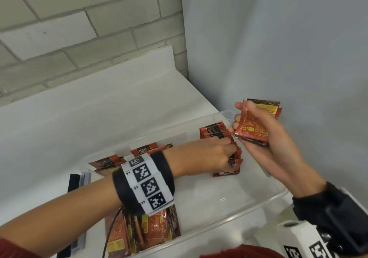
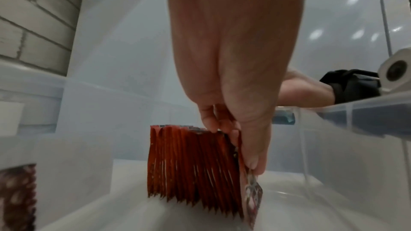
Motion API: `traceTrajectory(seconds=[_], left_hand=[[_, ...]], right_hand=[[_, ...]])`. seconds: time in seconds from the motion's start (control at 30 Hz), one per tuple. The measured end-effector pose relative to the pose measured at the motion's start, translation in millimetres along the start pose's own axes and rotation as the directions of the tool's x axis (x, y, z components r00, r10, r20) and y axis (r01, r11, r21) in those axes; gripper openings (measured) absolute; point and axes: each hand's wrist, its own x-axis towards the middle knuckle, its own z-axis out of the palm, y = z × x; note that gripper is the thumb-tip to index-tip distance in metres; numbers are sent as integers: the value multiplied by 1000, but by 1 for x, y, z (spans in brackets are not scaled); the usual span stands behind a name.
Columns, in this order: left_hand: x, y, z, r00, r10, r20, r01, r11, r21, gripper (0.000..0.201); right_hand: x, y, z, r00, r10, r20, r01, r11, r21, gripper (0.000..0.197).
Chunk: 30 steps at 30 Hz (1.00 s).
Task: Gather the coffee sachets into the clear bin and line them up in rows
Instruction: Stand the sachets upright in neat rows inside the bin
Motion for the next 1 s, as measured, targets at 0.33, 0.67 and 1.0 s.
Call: traceTrajectory(seconds=[0.33, 0.67, 1.0], left_hand=[[-2, 3, 14, 990, -142, 20, 141, 987, 72, 36], [-4, 3, 12, 976, -182, 118, 189, 981, -49, 43], [-20, -10, -22, 893, -425, 147, 435, 735, -521, 32]], right_hand=[[2, 1, -5, 999, 44, -19, -43, 997, 62, 20], [1, 1, 0, 998, -8, 61, 14, 995, -94, 27], [3, 3, -3, 997, -48, 59, 56, 988, -141, 22]])
